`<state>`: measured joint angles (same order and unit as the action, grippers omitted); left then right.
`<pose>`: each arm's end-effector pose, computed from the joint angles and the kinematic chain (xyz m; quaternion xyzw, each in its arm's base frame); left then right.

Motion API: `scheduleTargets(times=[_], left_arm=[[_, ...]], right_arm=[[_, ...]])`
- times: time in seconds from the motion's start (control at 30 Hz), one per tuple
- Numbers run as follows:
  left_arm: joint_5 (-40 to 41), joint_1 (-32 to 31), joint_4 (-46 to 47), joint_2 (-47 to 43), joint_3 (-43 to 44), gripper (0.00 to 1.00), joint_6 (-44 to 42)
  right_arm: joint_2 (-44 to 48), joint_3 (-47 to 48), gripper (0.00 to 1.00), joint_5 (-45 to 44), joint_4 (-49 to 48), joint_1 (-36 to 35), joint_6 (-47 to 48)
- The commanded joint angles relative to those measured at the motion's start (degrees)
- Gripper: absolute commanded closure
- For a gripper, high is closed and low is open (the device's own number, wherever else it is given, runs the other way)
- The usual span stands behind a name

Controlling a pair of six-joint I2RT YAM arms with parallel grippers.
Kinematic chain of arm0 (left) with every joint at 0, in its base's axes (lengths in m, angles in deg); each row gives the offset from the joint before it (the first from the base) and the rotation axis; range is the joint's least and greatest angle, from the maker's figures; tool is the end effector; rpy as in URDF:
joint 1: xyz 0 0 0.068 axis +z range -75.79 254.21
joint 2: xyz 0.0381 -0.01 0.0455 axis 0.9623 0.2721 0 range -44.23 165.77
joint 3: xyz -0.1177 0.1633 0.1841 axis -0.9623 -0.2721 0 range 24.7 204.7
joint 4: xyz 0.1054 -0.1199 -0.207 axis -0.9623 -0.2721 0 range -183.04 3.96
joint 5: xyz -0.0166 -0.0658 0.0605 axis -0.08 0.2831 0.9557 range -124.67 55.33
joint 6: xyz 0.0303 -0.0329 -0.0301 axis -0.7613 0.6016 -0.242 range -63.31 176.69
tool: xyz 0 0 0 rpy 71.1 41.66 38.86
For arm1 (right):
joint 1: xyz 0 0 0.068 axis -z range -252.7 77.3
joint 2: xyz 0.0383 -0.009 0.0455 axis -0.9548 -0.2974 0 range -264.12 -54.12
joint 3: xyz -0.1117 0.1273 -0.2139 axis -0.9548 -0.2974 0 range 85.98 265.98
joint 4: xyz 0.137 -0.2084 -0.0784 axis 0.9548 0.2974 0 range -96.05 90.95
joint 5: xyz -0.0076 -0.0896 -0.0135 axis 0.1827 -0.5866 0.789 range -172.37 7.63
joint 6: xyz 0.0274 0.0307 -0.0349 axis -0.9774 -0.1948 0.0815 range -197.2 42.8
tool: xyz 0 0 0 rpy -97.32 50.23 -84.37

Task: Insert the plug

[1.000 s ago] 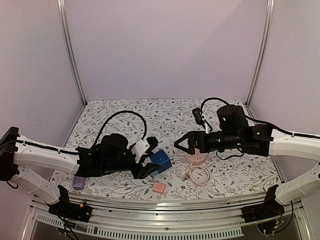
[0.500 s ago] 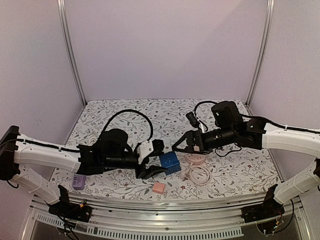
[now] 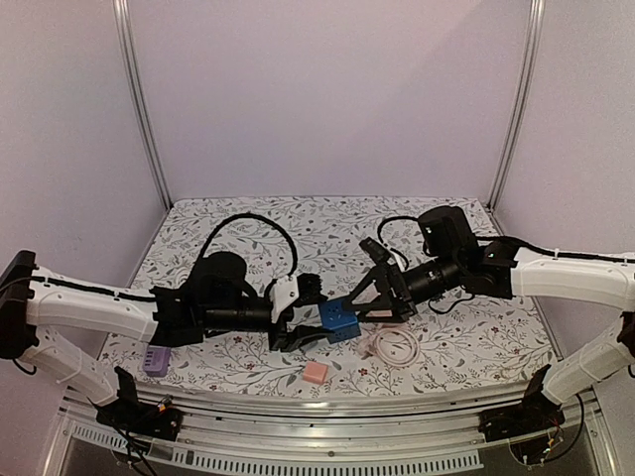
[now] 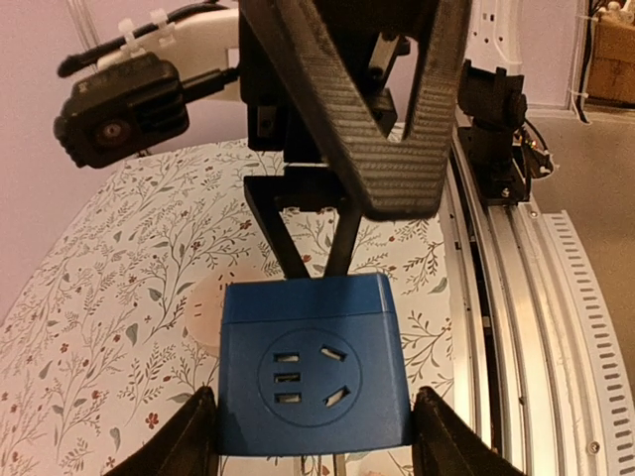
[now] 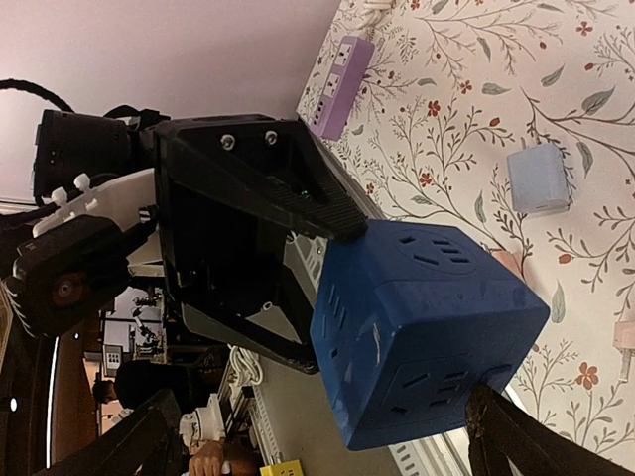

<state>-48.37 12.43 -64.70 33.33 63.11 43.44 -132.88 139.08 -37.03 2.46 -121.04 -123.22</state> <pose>0.1317 -0.2633 0.2300 0.5443 0.5935 -0.3283 0.4937 0.1787 0.2389 0.2648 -0.1970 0.8115 0.5484 0.0438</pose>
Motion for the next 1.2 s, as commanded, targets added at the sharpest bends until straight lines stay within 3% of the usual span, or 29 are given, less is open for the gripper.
scheduleTargets(times=[0.0, 0.33, 0.6, 1.17], left_arm=[[-1.7, 0.9, 3.9, -2.0, -1.1, 1.00, -1.0], [-1.9, 1.1, 4.4, -4.9, -3.0, 1.00, -1.3], [-2.7, 1.2, 6.4, -4.5, -3.0, 1.00, -1.0], [-2.7, 1.2, 8.9, -4.0, -2.4, 1.00, -0.2]], right_arm=[[-1.3, -1.3, 0.01, 2.9, -1.9, 0.8, -2.3], [-0.4, -2.8, 0.01, 2.5, -2.3, 3.3, -3.7], [-2.7, -4.2, 0.01, 10.5, -12.7, 3.4, -8.9], [-4.7, -5.7, 0.02, 12.9, -16.8, 3.3, -13.8]])
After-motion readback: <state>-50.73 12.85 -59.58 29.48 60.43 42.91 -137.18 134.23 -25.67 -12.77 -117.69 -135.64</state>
